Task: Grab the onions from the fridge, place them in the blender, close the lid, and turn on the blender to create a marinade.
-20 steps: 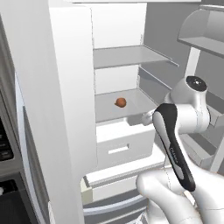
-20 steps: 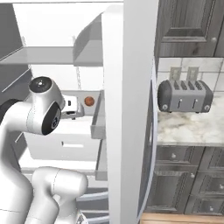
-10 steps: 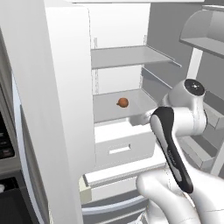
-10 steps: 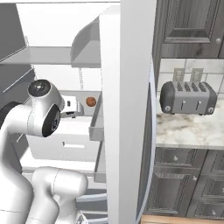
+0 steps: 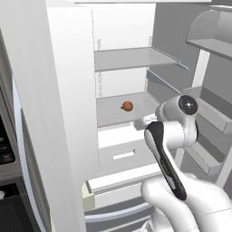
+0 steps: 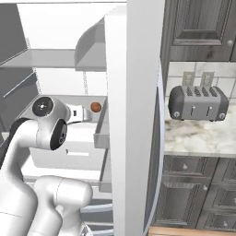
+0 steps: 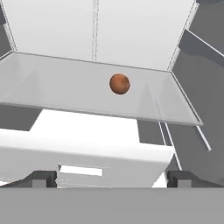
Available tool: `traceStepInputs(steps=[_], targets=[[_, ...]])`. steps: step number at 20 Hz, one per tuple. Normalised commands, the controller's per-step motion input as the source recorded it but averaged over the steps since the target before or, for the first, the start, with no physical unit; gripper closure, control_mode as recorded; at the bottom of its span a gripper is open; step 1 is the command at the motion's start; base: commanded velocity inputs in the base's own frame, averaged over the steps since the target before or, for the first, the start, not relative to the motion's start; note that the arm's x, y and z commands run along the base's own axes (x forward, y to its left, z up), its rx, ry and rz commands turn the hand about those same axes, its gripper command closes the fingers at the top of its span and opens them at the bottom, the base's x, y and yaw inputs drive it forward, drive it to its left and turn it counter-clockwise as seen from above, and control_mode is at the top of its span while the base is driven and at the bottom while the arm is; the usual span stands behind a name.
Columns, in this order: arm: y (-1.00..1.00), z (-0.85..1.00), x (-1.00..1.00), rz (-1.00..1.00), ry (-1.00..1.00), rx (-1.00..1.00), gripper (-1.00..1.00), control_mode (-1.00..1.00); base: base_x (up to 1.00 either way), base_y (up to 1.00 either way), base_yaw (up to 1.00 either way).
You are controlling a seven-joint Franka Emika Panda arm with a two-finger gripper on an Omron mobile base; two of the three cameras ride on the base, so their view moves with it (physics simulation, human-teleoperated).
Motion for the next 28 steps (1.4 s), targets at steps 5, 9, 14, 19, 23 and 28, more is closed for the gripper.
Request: traceStepInputs(steps=[5, 9, 14, 19, 23, 28], targets=[[0.04, 0.00, 0.59, 0.00, 0.02, 0.00, -1.00, -1.00, 0.00, 0.00, 0.00], [0.06, 0.00, 0.38, -0.02, 0.03, 0.04, -1.00, -1.00, 0.00, 0.00, 0.00], [0.05, 0.00, 0.24, -0.12, 0.01, 0.07, -1.00, -1.00, 0.00, 0.00, 0.00], [0.03, -0.04, 0.22, -0.20, 0.00, 0.09, -1.00, -1.00, 0.00, 0.00, 0.00], [0.00, -0.12, 0.16, -0.14, 0.02, 0.14, -1.00, -1.00, 0.00, 0.00, 0.00], [0.01, -0.16, 0.13, -0.01, 0.03, 0.12, -1.00, -1.00, 0.00, 0.00, 0.00]])
